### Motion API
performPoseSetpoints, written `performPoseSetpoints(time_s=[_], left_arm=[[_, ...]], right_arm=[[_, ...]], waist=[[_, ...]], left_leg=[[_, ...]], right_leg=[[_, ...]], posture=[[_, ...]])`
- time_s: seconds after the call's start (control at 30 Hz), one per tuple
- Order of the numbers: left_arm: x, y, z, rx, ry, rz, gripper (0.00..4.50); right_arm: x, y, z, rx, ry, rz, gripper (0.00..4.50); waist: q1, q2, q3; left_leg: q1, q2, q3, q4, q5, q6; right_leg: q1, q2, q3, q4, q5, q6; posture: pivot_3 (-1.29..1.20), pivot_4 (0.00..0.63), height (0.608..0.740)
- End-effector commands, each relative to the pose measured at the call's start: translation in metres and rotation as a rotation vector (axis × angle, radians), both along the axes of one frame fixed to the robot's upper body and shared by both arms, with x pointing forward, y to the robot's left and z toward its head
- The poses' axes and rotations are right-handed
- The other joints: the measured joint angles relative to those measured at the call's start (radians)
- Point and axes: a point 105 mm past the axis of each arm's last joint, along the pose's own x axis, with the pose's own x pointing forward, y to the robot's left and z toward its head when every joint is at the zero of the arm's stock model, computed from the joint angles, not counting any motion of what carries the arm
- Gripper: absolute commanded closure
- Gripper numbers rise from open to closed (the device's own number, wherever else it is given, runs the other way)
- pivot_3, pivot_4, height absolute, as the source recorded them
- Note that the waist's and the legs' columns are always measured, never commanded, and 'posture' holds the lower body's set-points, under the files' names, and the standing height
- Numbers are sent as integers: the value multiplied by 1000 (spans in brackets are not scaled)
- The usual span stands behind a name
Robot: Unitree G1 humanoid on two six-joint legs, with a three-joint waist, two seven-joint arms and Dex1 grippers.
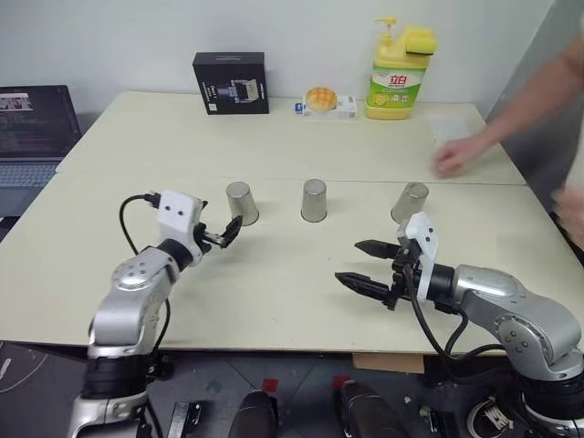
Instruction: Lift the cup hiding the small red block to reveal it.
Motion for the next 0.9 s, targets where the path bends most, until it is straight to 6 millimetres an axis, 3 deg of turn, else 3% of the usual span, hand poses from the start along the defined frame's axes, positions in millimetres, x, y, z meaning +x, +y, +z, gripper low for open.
performPoseSetpoints(time_s=[0.03, 0.27, 0.57, 0.67, 0.83, 0.9], left_arm=[[18, -7, 9, 14, -76, 12, 0], [40, -18, 2, -6, -91, -14, 0], [47, -18, 10, -21, -136, -32, 1736], [45, -19, 19, -24, -154, -43, 1831], [47, -5, 70, -22, -216, 10, 1832], [49, -2, 79, -25, -223, 29, 1832]], right_arm=[[-1, 4, 14, 24, -55, 1, 28], [0, 5, 14, 29, -61, -33, 28], [6, -1, 9, 18, -67, -94, 0], [7, -1, 9, 14, -70, -99, 0], [9, -1, 11, 18, -74, -103, 0], [9, 0, 11, 21, -72, -102, 0]], waist=[[1, 0, 0], [1, 0, 0], [1, 0, 0], [0, 0, 0], [-1, 0, 0], [-1, 0, 0]], left_leg=[[0, 0, 0, 0, 0, 0], [0, 0, 0, 0, 0, 0], [-1, 0, 0, 0, 0, 0], [-1, 0, 0, 0, 0, 0], [-1, 0, -1, 0, 0, 0], [-1, 0, -1, 0, 0, 0]], right_leg=[[0, 0, 0, 0, 0, 0], [0, 0, 0, 0, 0, 0], [0, 0, 0, 0, 0, 0], [0, 0, 0, 0, 0, 0], [0, 0, 0, 0, 0, 0], [0, 0, -1, 0, 0, 0]], posture=[[0, 150, 740], [0, 150, 740], [0, 150, 740], [0, 150, 740], [0, 150, 740], [0, 150, 740]])
